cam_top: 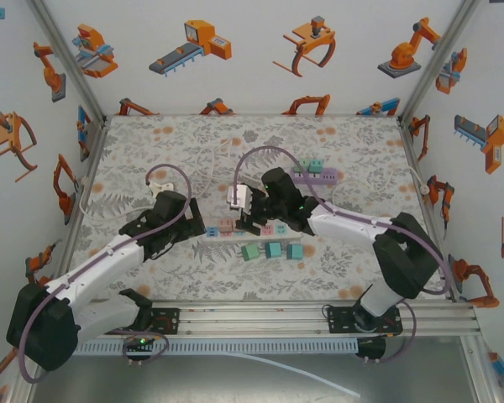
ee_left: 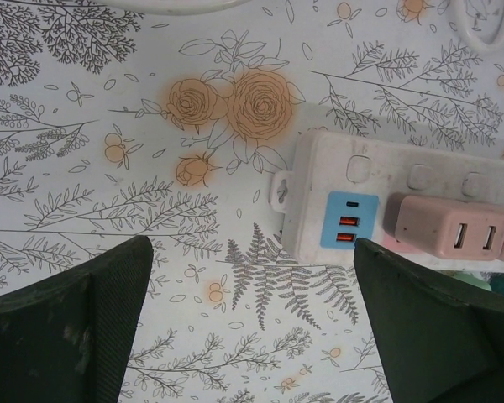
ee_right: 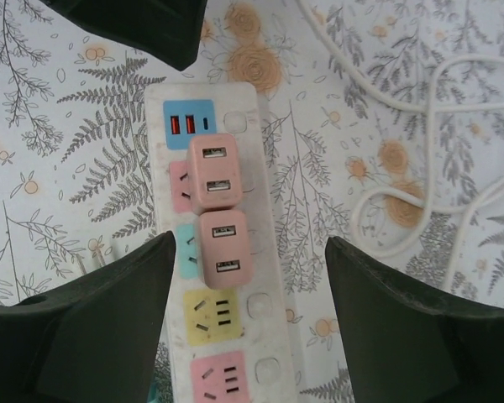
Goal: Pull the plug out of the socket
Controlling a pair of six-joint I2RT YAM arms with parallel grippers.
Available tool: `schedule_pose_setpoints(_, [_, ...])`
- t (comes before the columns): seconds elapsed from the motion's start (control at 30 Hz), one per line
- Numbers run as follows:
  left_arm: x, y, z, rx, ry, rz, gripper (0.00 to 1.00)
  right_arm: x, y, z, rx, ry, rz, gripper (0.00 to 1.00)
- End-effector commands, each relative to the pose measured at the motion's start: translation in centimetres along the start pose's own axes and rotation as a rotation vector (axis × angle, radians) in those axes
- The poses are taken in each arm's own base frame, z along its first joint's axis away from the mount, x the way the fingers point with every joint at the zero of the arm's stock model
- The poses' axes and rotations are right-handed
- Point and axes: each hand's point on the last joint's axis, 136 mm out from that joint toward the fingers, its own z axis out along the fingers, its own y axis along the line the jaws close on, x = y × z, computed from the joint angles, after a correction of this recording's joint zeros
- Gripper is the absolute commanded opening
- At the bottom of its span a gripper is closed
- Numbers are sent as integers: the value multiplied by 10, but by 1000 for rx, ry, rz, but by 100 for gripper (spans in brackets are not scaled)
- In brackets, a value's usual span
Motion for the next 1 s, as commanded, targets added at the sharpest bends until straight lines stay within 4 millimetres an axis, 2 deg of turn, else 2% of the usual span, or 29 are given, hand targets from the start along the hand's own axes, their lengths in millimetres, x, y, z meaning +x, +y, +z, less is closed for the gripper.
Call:
schedule_pose_setpoints(0.0, [0,0,4,7,2,5,97,-5,-2,7,-33,-17,-5,64])
schedule_pose_setpoints(0.37, [11,-2,15,19,52,-6,97,24,9,23,-96,56,26,56])
schedule_pose_setpoints(0.53, [18,2,16,7,71,-7,97,27,12,26,-116,64,33,47])
schedule_pose_setpoints(0.7, [29,10,22,-31,115,-12,99,28,12,28,-123,66,33,43])
schedule_pose_setpoints(0.97, [36,3,29,-7,153,-6,97,22,12,27,-144,63,26,38])
